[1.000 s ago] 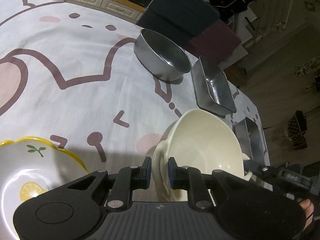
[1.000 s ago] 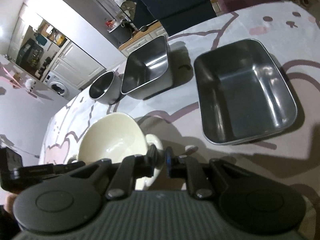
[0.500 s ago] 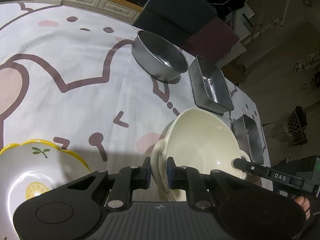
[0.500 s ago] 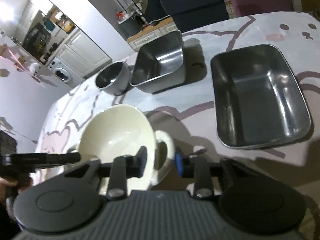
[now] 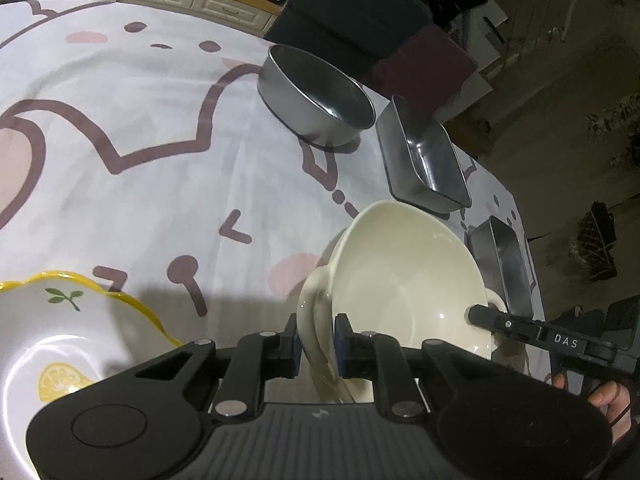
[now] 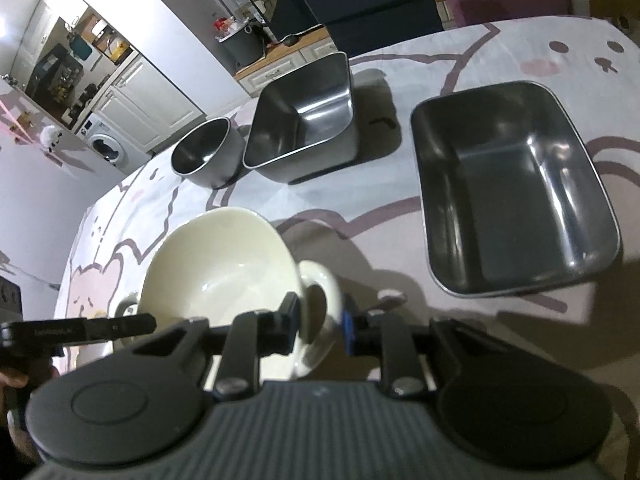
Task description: Organize plates and bowls
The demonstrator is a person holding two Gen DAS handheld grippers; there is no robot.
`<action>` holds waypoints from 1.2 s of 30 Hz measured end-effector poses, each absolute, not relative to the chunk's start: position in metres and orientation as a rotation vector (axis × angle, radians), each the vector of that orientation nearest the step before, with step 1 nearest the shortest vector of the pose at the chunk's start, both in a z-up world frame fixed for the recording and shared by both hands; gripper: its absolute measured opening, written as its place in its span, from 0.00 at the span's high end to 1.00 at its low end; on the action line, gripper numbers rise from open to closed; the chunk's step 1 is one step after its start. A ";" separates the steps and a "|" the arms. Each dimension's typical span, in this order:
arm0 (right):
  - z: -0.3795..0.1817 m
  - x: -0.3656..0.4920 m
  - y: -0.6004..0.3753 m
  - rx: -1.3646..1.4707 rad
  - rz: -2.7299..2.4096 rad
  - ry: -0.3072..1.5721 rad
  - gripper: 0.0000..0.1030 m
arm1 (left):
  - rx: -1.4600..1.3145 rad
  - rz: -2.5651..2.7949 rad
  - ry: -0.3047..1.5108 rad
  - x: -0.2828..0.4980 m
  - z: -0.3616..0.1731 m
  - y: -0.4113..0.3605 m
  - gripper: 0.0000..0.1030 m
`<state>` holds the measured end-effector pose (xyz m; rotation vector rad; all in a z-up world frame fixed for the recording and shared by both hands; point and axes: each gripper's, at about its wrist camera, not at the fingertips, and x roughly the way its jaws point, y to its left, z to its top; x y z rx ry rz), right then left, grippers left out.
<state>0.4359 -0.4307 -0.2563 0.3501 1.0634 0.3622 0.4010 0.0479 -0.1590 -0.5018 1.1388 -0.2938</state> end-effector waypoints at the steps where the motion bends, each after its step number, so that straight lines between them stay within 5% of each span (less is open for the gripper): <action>1: -0.256 0.436 -0.430 0.345 0.361 1.062 0.74 | -0.503 -0.291 1.137 0.401 -0.160 0.047 0.83; 15: -0.245 0.430 -0.415 0.279 0.316 1.063 0.74 | -0.464 -0.263 1.082 0.395 -0.147 0.042 0.83; 36: -0.156 0.347 -0.401 0.292 0.384 0.888 0.74 | -0.464 -0.244 0.891 0.298 -0.042 0.060 0.83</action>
